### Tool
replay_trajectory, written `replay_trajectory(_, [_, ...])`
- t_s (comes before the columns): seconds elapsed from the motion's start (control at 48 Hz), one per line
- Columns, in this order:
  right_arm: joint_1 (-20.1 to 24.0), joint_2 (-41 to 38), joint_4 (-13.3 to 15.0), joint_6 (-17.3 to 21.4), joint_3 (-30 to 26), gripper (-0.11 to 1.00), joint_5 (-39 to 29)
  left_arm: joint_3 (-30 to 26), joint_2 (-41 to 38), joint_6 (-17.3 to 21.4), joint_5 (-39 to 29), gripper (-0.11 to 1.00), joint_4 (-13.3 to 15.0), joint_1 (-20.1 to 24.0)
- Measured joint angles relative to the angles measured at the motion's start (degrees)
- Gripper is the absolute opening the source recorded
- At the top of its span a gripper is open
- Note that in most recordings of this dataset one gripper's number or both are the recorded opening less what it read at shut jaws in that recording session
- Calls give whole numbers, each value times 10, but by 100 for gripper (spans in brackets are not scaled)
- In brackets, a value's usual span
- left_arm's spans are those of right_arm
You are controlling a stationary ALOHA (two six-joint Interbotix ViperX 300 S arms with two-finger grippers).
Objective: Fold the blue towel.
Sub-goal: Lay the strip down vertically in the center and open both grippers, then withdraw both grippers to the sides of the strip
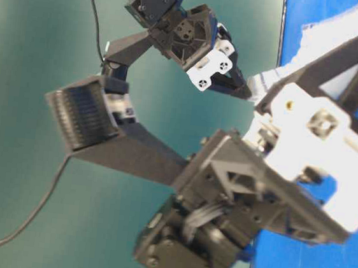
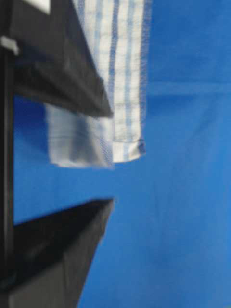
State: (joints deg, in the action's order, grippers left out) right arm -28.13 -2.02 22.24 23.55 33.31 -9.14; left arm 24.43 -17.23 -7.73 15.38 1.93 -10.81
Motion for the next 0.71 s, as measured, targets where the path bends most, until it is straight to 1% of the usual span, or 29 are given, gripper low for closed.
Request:
replay_trajectory(0.042, [3, 4, 0, -8, 0, 60, -1, 4, 13, 3, -11, 75, 0, 2])
replay_trajectory(0.125, [11, 21, 0, -21, 0, 57, -1, 17, 47, 6, -34, 82, -1, 10])
replay_trajectory(0.208, [19, 46, 0, -28, 2, 53, -4, 30, 83, 8, -46, 81, -1, 24])
replay_trajectory(0.292, [29, 75, 0, -30, 13, 53, -8, 47, 115, 13, -49, 81, -2, 41])
replay_trajectory(0.375, [40, 105, 0, -31, 31, 53, -9, 65, 149, 28, -49, 81, -2, 61])
replay_trajectory(0.458, [50, 143, 0, -29, 62, 53, -6, 85, 178, 44, -40, 81, -3, 78])
replay_trajectory(0.562, [64, 195, 0, -24, 103, 53, 7, 114, 207, 58, -11, 81, -3, 108])
replay_trajectory(0.708, [93, 281, -2, -16, 169, 53, 35, 171, 250, 68, 54, 81, -2, 148])
